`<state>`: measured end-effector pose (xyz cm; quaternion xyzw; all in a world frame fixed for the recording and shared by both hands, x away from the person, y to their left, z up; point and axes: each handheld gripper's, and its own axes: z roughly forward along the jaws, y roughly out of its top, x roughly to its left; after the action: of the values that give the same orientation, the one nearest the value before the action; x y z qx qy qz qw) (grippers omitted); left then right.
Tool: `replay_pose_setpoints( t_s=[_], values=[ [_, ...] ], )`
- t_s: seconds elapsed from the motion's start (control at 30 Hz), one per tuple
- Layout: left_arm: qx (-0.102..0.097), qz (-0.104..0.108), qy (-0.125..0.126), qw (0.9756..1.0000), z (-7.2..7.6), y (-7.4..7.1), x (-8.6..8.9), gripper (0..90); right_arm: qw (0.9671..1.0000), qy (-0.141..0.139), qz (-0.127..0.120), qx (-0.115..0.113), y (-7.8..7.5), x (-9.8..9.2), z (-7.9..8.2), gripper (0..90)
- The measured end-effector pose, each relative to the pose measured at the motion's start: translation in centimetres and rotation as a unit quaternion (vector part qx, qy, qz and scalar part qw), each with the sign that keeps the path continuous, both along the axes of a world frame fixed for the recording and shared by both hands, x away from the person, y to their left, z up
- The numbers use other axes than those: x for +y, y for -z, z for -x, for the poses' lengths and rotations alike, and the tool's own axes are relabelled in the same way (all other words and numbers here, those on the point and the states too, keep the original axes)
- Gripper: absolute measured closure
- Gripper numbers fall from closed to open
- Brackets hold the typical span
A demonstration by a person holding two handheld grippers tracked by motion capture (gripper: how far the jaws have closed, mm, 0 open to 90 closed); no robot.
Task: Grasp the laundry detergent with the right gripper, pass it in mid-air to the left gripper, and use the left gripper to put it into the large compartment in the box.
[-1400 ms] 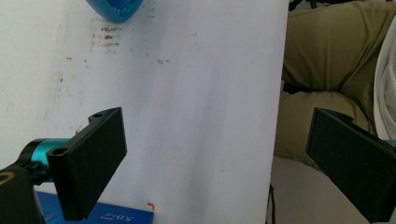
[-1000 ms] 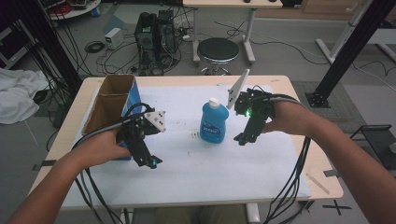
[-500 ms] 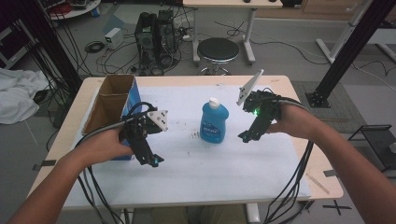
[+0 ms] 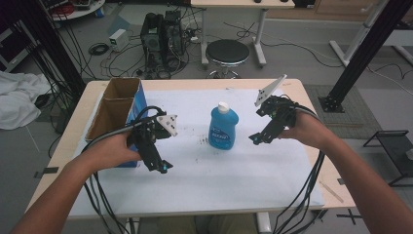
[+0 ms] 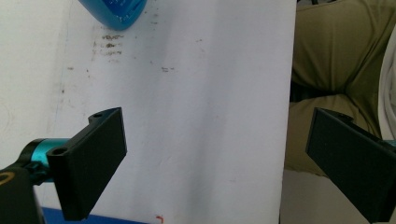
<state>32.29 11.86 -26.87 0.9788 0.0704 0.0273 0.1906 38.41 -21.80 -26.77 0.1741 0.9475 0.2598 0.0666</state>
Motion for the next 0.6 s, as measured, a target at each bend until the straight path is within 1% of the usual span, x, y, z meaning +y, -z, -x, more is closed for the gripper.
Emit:
replay_pose_setpoints(
  t_s=[0.03,0.07,0.1,0.13,0.17,0.23,0.27,0.3,0.33,0.4,0.43,0.53,0.57,0.6],
  values=[
    [0.000,0.000,0.000,1.0000,0.0,0.0,0.0,5.2,1.0000,0.000,0.000,0.000,0.0,0.0,0.0,3.4],
    [0.000,-0.008,0.005,1.0000,-0.1,0.0,0.1,5.2,1.0000,0.003,-0.006,-0.001,0.2,-0.1,-0.1,3.5],
    [0.003,-0.002,0.000,1.0000,-0.1,0.1,0.1,5.2,0.9998,0.005,-0.020,-0.006,0.6,-0.4,-0.3,3.4],
    [-0.001,-0.008,0.005,1.0000,-0.2,0.0,0.1,5.2,0.9998,0.005,-0.020,-0.006,0.6,-0.4,-0.3,3.4],
    [0.000,-0.007,0.003,1.0000,-0.2,0.1,0.2,5.2,0.9991,0.015,-0.040,-0.006,1.1,-0.7,-0.5,3.4],
    [0.000,-0.004,0.002,1.0000,-0.3,0.1,0.2,5.2,0.9983,0.018,-0.055,-0.005,1.5,-1.0,-0.6,3.4],
    [-0.001,-0.007,0.004,1.0000,-0.3,0.1,0.3,5.2,0.9983,0.018,-0.055,-0.005,1.5,-1.0,-0.6,3.4],
    [-0.001,0.001,-0.005,1.0000,-0.3,0.2,0.3,5.2,0.9972,0.022,-0.071,-0.006,2.0,-1.3,-0.9,3.4],
    [-0.003,-0.012,0.008,0.9999,-0.6,0.1,0.5,5.2,0.9968,0.018,-0.078,-0.009,2.2,-1.5,-1.0,3.5],
    [-0.001,-0.009,0.004,1.0000,-0.6,0.1,0.5,5.2,0.9958,0.023,-0.088,-0.011,2.6,-1.6,-1.1,3.5],
    [0.001,-0.008,0.004,1.0000,-0.6,0.2,0.5,5.2,0.9958,0.023,-0.088,-0.011,2.6,-1.6,-1.1,3.5],
    [0.000,-0.006,0.001,1.0000,-0.6,0.3,0.6,5.2,0.9935,0.015,-0.111,-0.021,3.2,-1.9,-1.6,3.4],
    [-0.002,-0.013,0.006,0.9999,-0.8,0.3,0.6,5.2,0.9935,0.020,-0.111,-0.019,3.3,-1.9,-1.6,3.4],
    [0.003,-0.001,-0.006,1.0000,-0.6,0.4,0.6,5.2,0.9927,0.014,-0.118,-0.023,3.5,-1.9,-1.7,3.4]
  ],
)
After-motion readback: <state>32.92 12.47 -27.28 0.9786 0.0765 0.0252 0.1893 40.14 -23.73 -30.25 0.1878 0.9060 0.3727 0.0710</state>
